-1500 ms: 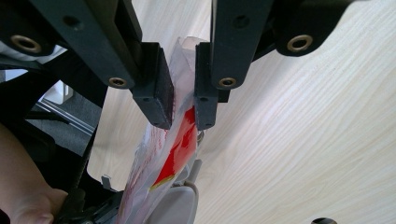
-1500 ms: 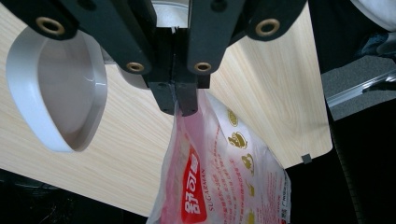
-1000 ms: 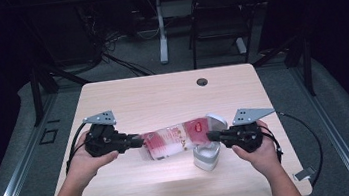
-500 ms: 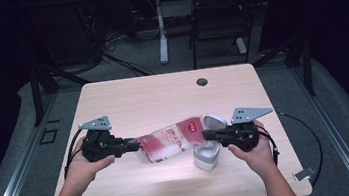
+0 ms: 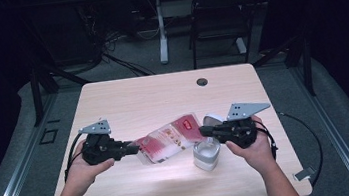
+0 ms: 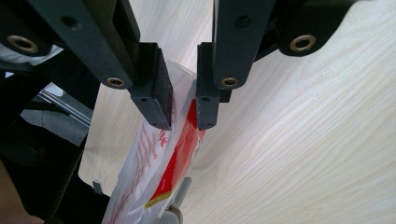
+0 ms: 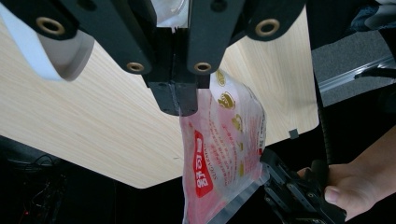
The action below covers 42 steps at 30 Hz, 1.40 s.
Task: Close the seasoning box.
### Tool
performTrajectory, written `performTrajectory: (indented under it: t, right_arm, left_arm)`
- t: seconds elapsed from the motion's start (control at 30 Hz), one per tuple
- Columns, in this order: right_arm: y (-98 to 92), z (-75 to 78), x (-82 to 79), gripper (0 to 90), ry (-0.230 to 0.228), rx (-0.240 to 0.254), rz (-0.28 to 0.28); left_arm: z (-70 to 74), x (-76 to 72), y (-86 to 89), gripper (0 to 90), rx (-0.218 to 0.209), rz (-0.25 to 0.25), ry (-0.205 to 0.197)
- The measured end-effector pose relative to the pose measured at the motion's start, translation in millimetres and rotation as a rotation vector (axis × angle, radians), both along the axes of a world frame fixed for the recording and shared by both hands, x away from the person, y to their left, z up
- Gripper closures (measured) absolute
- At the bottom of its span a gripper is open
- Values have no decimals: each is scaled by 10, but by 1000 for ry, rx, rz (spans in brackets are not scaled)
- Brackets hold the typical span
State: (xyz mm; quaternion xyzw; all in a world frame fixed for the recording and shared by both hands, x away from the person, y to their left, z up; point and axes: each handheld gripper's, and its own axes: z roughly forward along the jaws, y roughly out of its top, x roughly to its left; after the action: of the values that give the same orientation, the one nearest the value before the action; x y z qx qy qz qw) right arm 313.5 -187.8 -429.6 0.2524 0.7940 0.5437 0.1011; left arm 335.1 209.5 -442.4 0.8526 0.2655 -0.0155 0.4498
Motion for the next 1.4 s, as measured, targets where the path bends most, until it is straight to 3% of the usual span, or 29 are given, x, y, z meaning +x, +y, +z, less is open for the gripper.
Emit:
performTrajectory:
  t: [0.57, 0.8, 1.4]
  right_arm:
    - [123, 137, 16, 900, -13, -40, 3]
    - [177, 196, -5, 900, -16, -68, 11]
    - [336, 295, 3, 900, -37, -122, 30]
  left_arm:
    - [-211, -22, 22, 768, -9, 9, 7]
    - [-217, -47, 49, 768, -7, 10, -7]
    - [-360, -49, 69, 766, -2, 22, 12]
